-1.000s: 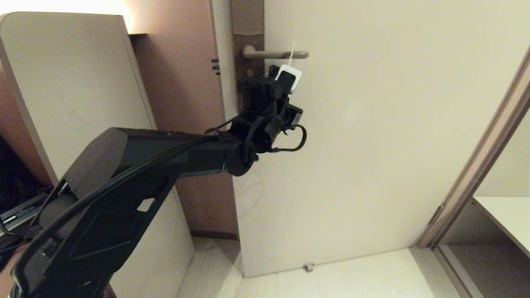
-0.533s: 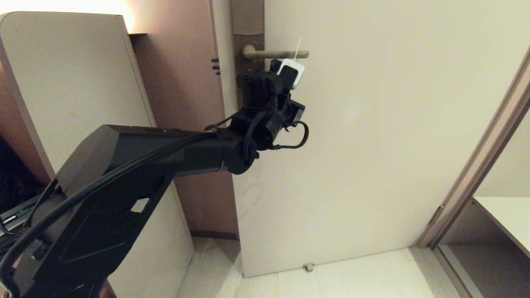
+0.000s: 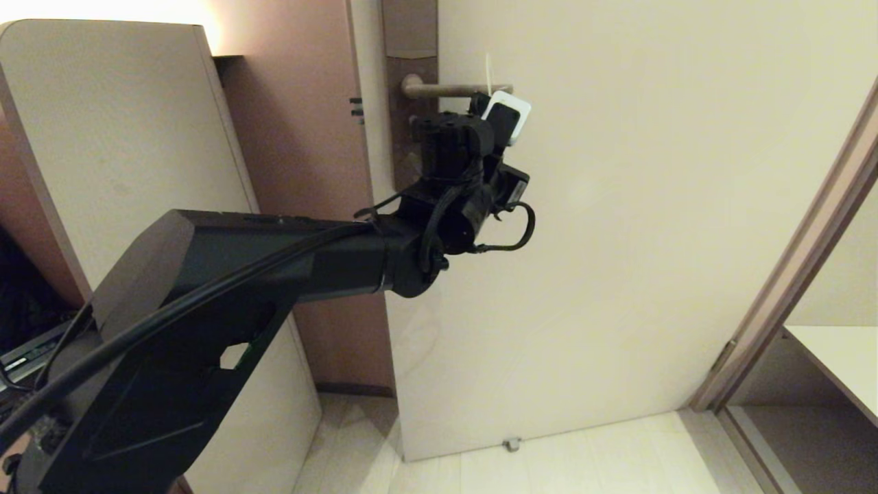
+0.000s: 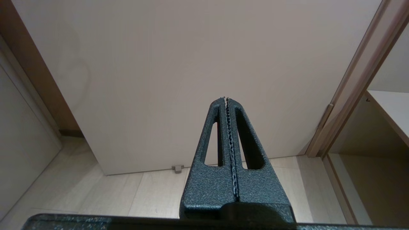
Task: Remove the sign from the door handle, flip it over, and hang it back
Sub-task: Take down the sign
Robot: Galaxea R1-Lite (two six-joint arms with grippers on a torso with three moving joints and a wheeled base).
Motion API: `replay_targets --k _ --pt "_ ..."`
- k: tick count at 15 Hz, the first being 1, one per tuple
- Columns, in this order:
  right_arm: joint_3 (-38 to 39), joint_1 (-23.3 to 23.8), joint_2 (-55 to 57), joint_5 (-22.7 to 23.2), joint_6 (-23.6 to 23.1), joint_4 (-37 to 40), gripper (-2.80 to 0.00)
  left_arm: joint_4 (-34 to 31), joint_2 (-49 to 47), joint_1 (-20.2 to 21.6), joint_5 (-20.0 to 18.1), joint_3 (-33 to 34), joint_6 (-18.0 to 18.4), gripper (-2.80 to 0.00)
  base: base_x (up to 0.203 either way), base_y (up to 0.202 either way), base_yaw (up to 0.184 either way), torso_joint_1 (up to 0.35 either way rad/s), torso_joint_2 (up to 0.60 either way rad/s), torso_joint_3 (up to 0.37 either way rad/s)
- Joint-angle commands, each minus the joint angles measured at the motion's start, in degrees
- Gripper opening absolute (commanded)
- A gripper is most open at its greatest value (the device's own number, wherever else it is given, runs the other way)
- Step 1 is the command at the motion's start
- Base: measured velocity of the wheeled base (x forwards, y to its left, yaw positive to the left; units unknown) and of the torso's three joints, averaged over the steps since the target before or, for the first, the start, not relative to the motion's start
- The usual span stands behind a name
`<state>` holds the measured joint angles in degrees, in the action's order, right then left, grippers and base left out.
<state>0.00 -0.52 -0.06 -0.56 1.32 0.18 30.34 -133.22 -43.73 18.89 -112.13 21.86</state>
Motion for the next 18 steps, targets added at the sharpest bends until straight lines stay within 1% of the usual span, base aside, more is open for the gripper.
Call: replay_targets --k 1,7,10,18 --pt "0.0 0.0 0.1 0.0 0.0 0.0 -2.80 0.2 0.2 -1.1 0.2 0.0 0.1 -2.80 0.000 0.000 0.000 0.000 0.00 0.000" --pt "0.0 -0.1 0.1 0.0 0.0 0.0 -2.80 0.3 0.5 -3.1 1.0 0.0 0.1 -2.80 0.000 0.000 0.000 0.000 0.00 0.000" --pt "0.0 0.0 0.1 0.0 0.0 0.0 -2.80 0.3 0.4 -3.3 1.2 0.1 0.1 -2.80 0.000 0.000 0.000 0.000 0.00 0.000" --pt "0.0 -0.1 0.1 0.0 0.0 0.0 -2.80 0.2 0.0 0.7 1.4 0.0 0.1 -2.80 0.000 0.000 0.000 0.000 0.00 0.000"
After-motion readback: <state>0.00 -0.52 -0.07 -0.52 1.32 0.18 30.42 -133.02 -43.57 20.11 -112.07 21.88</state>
